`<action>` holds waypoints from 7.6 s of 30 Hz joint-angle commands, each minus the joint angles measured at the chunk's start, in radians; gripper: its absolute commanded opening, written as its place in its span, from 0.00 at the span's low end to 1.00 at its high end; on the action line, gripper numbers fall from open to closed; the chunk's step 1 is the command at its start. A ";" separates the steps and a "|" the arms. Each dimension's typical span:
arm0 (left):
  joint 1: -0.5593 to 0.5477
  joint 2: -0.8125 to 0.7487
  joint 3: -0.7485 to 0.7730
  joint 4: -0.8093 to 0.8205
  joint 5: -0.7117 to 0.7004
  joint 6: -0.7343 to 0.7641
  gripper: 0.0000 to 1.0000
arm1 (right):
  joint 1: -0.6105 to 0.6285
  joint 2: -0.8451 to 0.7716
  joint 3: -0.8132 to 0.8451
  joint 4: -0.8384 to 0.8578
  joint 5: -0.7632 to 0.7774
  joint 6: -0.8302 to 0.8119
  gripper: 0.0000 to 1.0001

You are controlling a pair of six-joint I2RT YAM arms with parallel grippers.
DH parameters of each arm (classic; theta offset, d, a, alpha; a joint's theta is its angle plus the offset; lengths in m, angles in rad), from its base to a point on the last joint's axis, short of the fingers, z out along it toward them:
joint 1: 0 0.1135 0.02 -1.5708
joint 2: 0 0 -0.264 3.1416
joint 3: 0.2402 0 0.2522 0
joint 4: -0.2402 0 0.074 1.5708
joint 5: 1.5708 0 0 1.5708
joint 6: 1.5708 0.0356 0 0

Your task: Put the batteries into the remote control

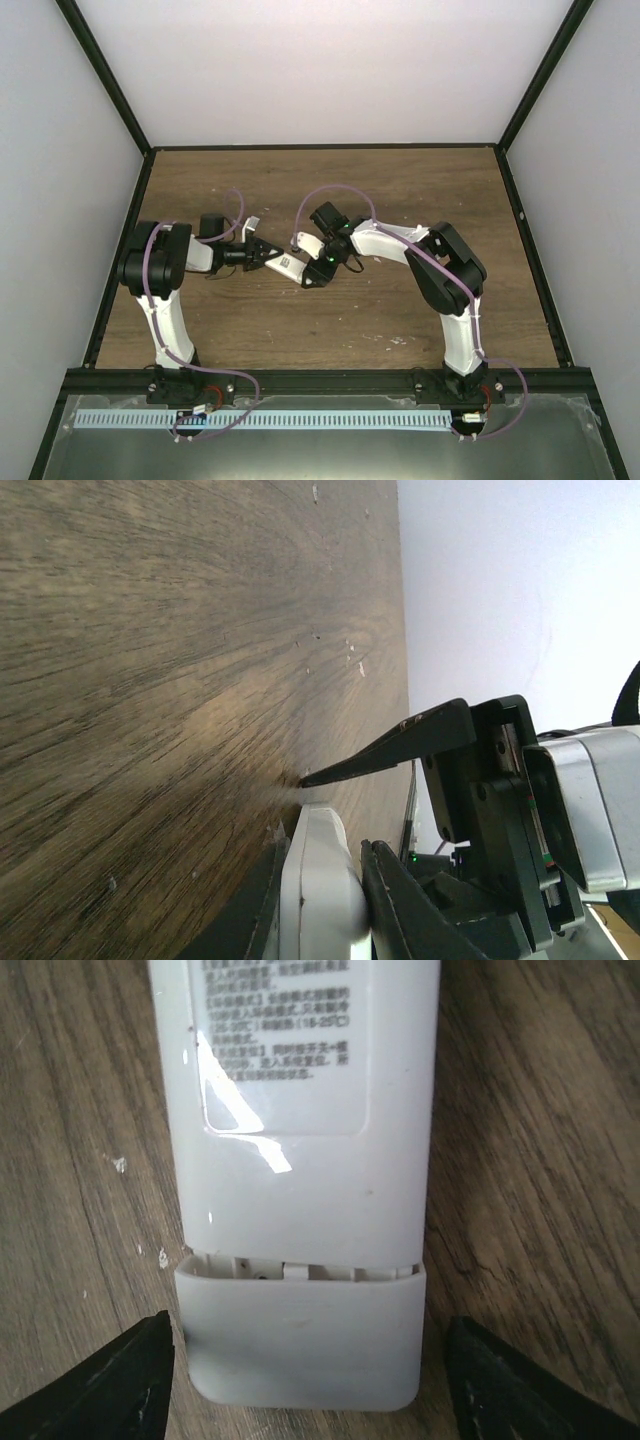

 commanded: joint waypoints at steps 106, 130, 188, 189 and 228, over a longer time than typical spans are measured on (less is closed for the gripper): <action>-0.001 0.025 -0.038 0.090 -0.029 -0.031 0.00 | 0.001 -0.018 -0.112 0.050 -0.002 0.190 0.52; -0.001 0.023 -0.038 0.103 -0.026 -0.041 0.00 | 0.005 0.003 -0.050 0.058 -0.006 0.241 0.36; -0.209 -0.190 0.419 -1.023 0.196 0.665 0.00 | -0.211 -0.295 -0.012 -0.243 -0.541 0.046 0.67; -0.213 -0.194 0.420 -1.032 0.196 0.678 0.00 | -0.212 -0.294 -0.018 -0.245 -0.555 0.046 0.66; -0.260 -0.239 0.504 -1.141 0.133 0.778 0.48 | -0.171 -0.212 -0.002 -0.264 -0.659 0.024 0.01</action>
